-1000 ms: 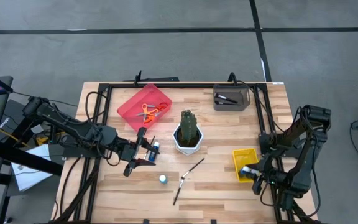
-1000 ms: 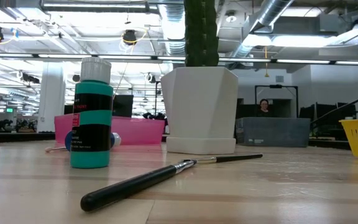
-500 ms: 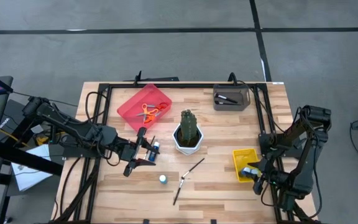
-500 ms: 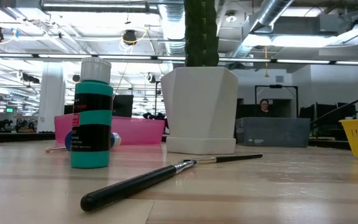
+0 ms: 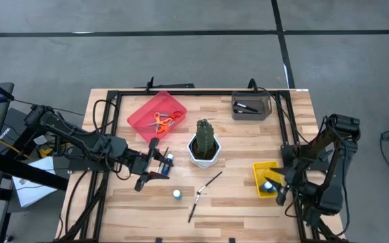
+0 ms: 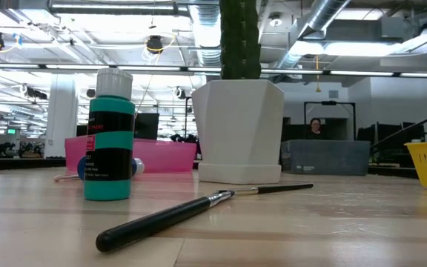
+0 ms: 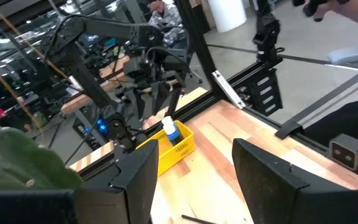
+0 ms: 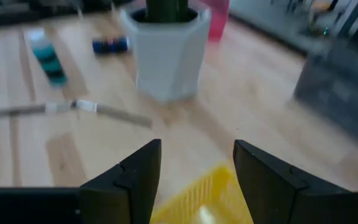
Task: Pick & Place Paint Supplies
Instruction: Put the eyeshadow brush into the black bin
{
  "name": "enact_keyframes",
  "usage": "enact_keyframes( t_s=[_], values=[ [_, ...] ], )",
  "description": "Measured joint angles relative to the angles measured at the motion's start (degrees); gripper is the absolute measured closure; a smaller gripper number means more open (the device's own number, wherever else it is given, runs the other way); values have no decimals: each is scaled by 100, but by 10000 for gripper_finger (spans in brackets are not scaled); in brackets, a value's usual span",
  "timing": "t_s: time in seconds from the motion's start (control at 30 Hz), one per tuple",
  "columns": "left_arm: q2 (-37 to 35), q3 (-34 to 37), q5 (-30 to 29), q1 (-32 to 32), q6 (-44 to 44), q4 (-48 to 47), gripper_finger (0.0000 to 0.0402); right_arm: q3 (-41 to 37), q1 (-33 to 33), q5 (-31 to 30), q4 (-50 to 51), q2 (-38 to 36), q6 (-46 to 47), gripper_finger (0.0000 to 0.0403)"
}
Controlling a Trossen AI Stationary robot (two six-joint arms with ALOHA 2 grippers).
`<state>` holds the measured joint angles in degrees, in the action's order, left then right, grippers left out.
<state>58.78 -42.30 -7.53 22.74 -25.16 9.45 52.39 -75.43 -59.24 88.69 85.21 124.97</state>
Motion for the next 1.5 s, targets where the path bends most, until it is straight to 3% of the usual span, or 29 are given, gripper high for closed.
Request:
enact_keyframes(
  t_s=[0.2,0.6,0.8,0.97,1.5],
  values=[
    [0,0,-740,0,-10,-87,205,82,683,-1135,146,-251,-731,207],
    [0,4,-1904,0,-10,-292,205,583,2012,-2003,120,-1224,-2623,207],
    [-2,4,-2367,0,-10,-330,205,1031,2310,-2034,-178,-1529,-3417,207],
    [-1,4,-2402,1,-11,-328,205,999,2510,-1841,-777,-1400,-4275,207],
    [-2,4,-2401,32,178,-220,210,1027,2635,-1714,-804,-1283,-4311,207]
  ],
)
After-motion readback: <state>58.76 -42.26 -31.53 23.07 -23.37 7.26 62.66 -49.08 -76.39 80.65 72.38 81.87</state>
